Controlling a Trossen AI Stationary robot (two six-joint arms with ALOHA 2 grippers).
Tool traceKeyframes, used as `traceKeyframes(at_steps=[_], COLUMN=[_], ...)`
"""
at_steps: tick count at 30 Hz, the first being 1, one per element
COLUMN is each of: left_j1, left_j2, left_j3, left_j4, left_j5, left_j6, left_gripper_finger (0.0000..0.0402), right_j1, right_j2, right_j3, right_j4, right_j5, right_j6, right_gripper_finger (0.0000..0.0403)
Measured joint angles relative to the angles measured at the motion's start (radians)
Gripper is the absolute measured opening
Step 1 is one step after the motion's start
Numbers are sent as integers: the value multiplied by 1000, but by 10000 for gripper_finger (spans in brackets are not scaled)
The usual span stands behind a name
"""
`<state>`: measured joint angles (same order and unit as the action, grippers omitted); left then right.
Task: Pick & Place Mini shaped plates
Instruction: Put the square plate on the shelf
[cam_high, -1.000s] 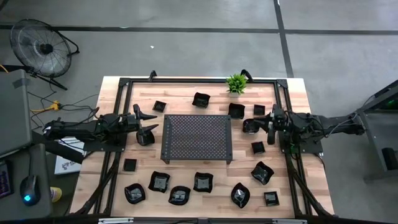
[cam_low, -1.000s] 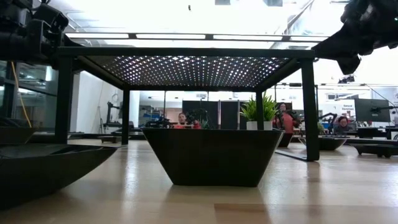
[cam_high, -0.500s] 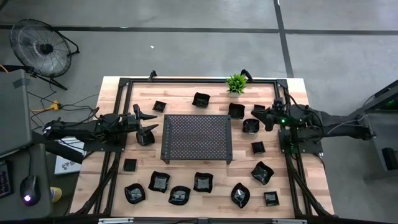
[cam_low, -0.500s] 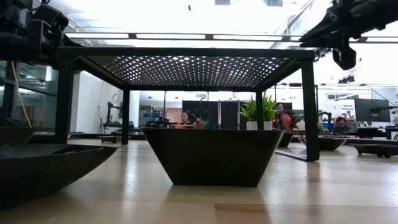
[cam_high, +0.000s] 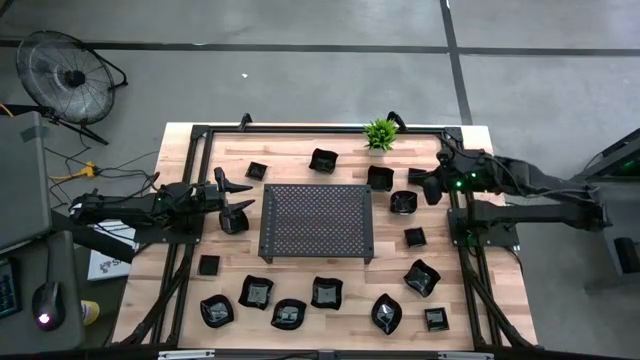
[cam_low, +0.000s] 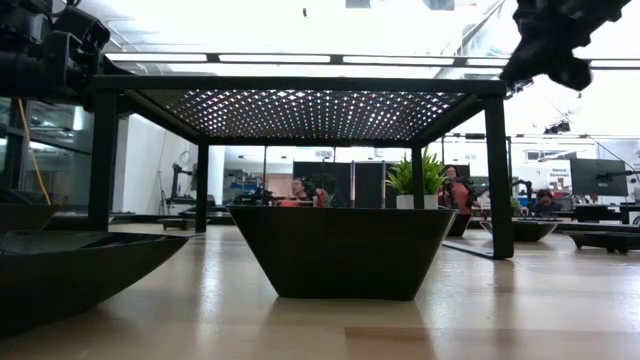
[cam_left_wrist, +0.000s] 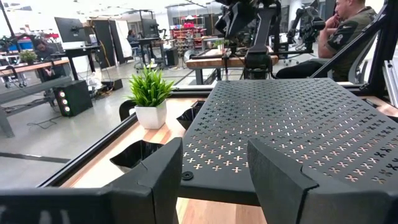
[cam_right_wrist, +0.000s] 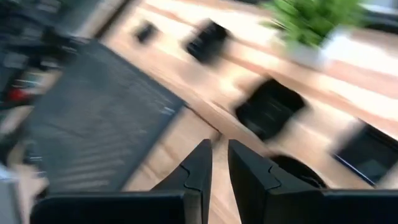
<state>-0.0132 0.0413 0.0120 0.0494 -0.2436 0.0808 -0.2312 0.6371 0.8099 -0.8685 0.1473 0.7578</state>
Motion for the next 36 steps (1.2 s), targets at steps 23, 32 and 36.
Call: traceKeyframes(at_steps=[23,32,36], left_j1=[0,0,0], left_j2=[0,0,0], left_j3=[0,0,0], left_j4=[0,0,0], left_j5=[0,0,0], left_j6=[0,0,0], left_gripper_finger=[176,176,176], right_j1=[-338,-482,-526], right_j2=[455,610,658], right_j3=[224,223,223], right_j4=[-445,-450,-447], right_j5=[-61,-61,-51], right_j6=[80,73,48], right_gripper_finger=[111,198,213])
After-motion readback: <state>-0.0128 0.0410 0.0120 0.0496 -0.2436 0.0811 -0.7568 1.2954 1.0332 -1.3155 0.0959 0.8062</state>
